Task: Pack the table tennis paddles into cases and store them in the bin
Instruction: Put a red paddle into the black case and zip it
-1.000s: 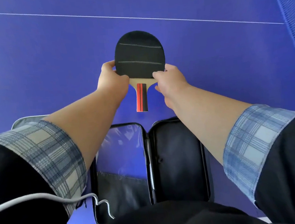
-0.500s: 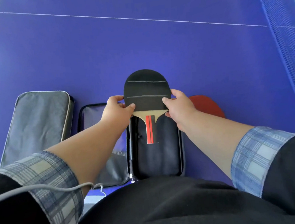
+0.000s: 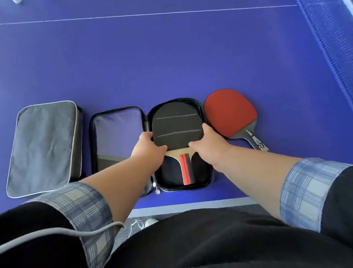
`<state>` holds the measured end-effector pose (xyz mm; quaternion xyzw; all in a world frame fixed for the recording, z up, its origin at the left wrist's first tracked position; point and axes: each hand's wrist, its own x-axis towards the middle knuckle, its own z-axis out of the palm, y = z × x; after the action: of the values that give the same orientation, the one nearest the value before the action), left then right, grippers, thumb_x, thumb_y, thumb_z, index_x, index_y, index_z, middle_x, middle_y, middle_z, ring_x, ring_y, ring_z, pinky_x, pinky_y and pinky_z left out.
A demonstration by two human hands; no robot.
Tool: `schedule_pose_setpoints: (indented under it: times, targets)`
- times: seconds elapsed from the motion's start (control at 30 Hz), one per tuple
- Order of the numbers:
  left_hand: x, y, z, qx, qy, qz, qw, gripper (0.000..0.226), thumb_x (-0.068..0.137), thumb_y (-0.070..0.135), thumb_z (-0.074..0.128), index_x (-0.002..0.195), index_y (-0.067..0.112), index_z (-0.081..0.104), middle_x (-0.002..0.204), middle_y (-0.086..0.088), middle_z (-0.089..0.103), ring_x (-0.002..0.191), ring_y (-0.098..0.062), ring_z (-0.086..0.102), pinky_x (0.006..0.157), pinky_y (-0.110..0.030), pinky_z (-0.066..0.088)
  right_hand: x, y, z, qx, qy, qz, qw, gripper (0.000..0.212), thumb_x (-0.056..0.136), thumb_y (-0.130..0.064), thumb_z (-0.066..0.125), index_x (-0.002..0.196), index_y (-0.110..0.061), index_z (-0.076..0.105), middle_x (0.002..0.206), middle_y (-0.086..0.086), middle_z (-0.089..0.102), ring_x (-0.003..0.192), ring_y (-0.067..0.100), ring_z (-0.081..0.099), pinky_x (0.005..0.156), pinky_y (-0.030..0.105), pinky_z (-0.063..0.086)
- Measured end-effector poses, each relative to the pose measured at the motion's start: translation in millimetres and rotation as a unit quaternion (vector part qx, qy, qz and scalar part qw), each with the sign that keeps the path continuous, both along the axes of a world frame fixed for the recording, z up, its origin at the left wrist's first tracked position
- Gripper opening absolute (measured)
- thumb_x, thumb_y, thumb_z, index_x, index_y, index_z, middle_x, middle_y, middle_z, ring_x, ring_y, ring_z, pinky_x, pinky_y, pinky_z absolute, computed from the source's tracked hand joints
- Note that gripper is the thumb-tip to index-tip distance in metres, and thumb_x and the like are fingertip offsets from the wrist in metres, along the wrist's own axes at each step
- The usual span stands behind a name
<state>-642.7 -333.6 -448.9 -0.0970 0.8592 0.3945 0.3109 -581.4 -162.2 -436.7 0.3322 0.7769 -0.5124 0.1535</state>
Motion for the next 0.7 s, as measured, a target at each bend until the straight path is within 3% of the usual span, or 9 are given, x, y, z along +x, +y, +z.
schedule_pose_setpoints:
  times: [0.1,0.17,0.3,0.5,0.6,0.7]
  targets:
    - [0,1,-3,-0.035,0.019,-0.048,0.998,0.041,0.085,0.024,0.063,0.122,0.024,0.044,0.097,0.004,0.067,0.079,-0.019,0.064,0.064,-0.032,0.051,6,-9,-6,0.046,-0.031,0.064,0.996,0.087,0.088,-0.025,0.072,0.158,-0.013,0.021,0.156,0.007,0.04,0.138,0.028,0.044,0.114,0.041,0.039]
    - [1,3,-4,-0.057,0.036,-0.061,0.996,0.039,0.086,0.024,0.064,0.12,0.021,0.045,0.097,0.003,0.065,0.08,-0.017,0.062,0.061,-0.029,0.044,6,-13,-7,0.101,-0.056,0.122,0.986,0.104,0.088,-0.035,0.074,0.161,-0.013,0.004,0.167,0.007,0.016,0.149,0.032,0.025,0.121,0.039,0.026]
    - [5,8,1,-0.096,0.024,-0.086,0.991,0.046,0.087,0.03,0.071,0.119,0.012,0.042,0.101,-0.002,0.062,0.087,-0.025,0.061,0.072,-0.035,0.046,3,-14,-12,0.201,-0.084,0.183,0.959,0.103,0.089,-0.038,0.073,0.161,-0.014,0.003,0.169,0.012,-0.002,0.149,0.038,0.021,0.117,0.039,0.026]
    - [6,11,12,-0.182,0.02,-0.147,0.972,0.054,0.089,0.04,0.068,0.117,0.008,0.035,0.102,-0.006,0.057,0.089,-0.028,0.062,0.081,-0.042,0.053,3,-7,-12,0.226,-0.096,0.213,0.945,0.095,0.088,-0.043,0.072,0.16,-0.018,0.016,0.17,0.006,0.004,0.145,0.036,0.025,0.114,0.045,0.035]
    - [4,17,18,-0.142,0.049,-0.086,0.985,0.058,0.087,0.04,0.069,0.125,0.015,0.033,0.095,0.002,0.059,0.077,-0.022,0.064,0.067,-0.037,0.051,7,15,-1,0.211,-0.019,0.167,0.963,0.079,0.09,-0.04,0.068,0.157,-0.02,0.03,0.168,0.003,0.018,0.145,0.032,0.026,0.117,0.044,0.031]
    - [2,46,30,-0.095,0.091,-0.116,0.985,0.039,0.087,0.042,0.06,0.119,0.031,0.04,0.083,0.013,0.063,0.062,-0.014,0.066,0.051,-0.028,0.048,11,57,12,0.235,0.043,0.08,0.968,0.061,0.095,-0.035,0.062,0.151,-0.019,0.044,0.16,0.004,0.036,0.144,0.029,0.032,0.118,0.041,0.029]
